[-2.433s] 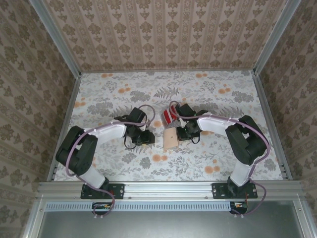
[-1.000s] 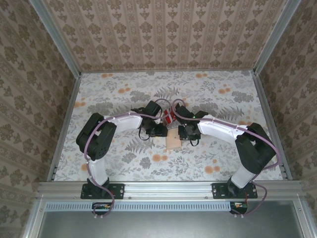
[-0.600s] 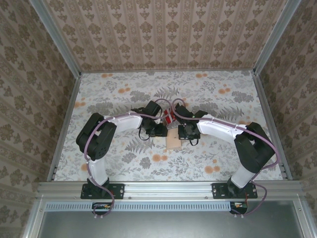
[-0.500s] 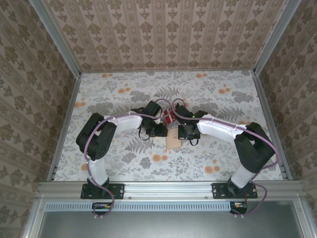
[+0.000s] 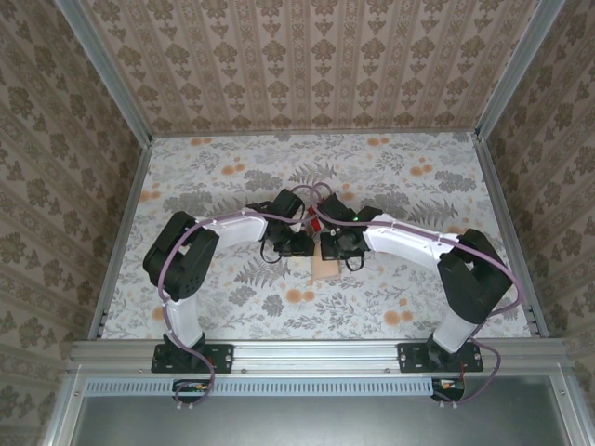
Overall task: Put the credit cards into the card holder
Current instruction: Close the button on the card holder.
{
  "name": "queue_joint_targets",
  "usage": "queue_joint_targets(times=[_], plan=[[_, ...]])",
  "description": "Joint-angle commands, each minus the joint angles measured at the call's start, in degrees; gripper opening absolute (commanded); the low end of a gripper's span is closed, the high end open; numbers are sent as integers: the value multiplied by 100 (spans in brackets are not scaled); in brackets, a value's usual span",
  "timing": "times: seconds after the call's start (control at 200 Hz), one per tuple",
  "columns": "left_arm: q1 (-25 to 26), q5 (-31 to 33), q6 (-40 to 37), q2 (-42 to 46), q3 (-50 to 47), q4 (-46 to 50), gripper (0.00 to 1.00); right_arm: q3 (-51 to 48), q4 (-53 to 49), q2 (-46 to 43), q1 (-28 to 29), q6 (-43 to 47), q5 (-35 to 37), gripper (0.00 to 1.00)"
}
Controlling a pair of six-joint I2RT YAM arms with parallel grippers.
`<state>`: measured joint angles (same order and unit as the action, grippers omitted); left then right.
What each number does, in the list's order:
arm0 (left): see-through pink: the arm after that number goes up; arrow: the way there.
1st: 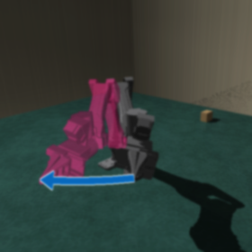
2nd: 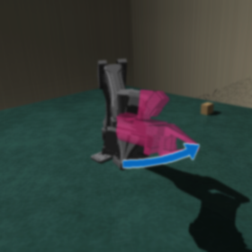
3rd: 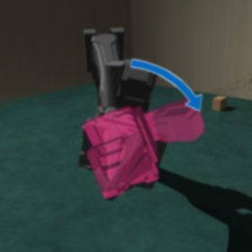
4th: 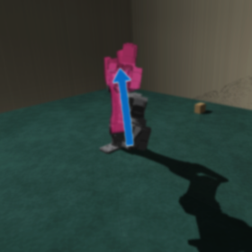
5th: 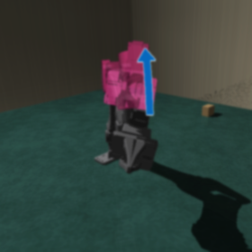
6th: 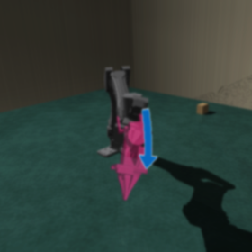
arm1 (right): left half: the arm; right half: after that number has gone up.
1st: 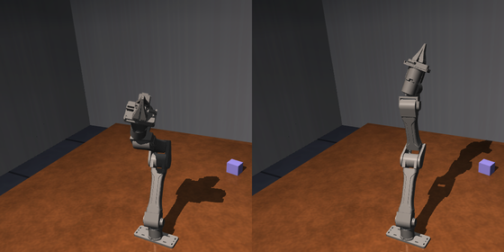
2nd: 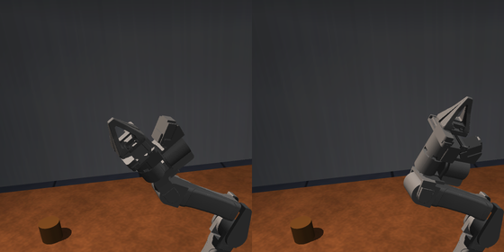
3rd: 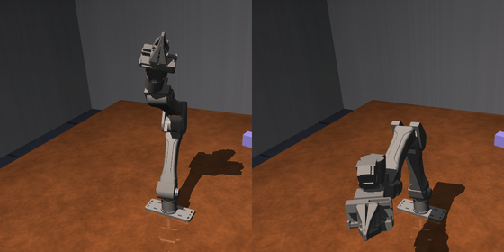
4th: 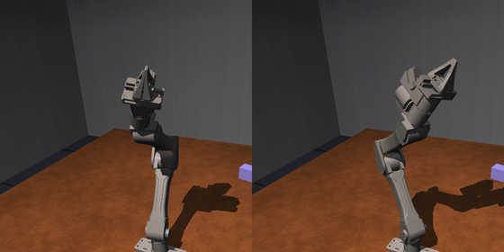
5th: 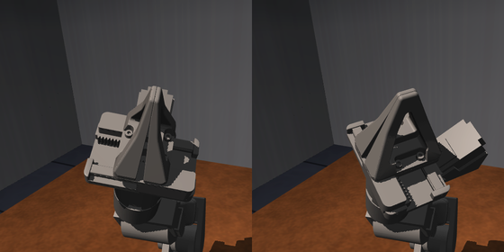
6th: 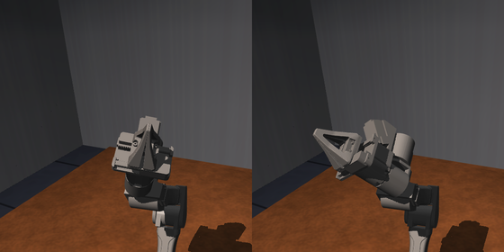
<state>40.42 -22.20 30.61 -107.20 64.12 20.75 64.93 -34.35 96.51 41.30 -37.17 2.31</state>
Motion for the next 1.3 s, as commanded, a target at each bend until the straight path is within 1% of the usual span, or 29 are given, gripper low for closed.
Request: queue_joint_targets(times=[0.0,0.375,0.51,0.665,0.855,1.295], plan=[[53,18,-5,-117,-89,24,31,212,116,223,80,209,-242,3],[54,27,58,-73,-156,-38,31,119,506,493,32,245,-590,3],[62,24,57,-91,-179,-36,31,89,390,401,33,237,-583,3],[62,40,29,-100,-153,-8,31,66,-42,195,27,252,-267,3],[62,50,38,-113,-123,7,31,63,-306,26,-68,339,-121,3],[62,57,6,-152,-63,56,31,164,-11,400,-63,324,-460,3]])
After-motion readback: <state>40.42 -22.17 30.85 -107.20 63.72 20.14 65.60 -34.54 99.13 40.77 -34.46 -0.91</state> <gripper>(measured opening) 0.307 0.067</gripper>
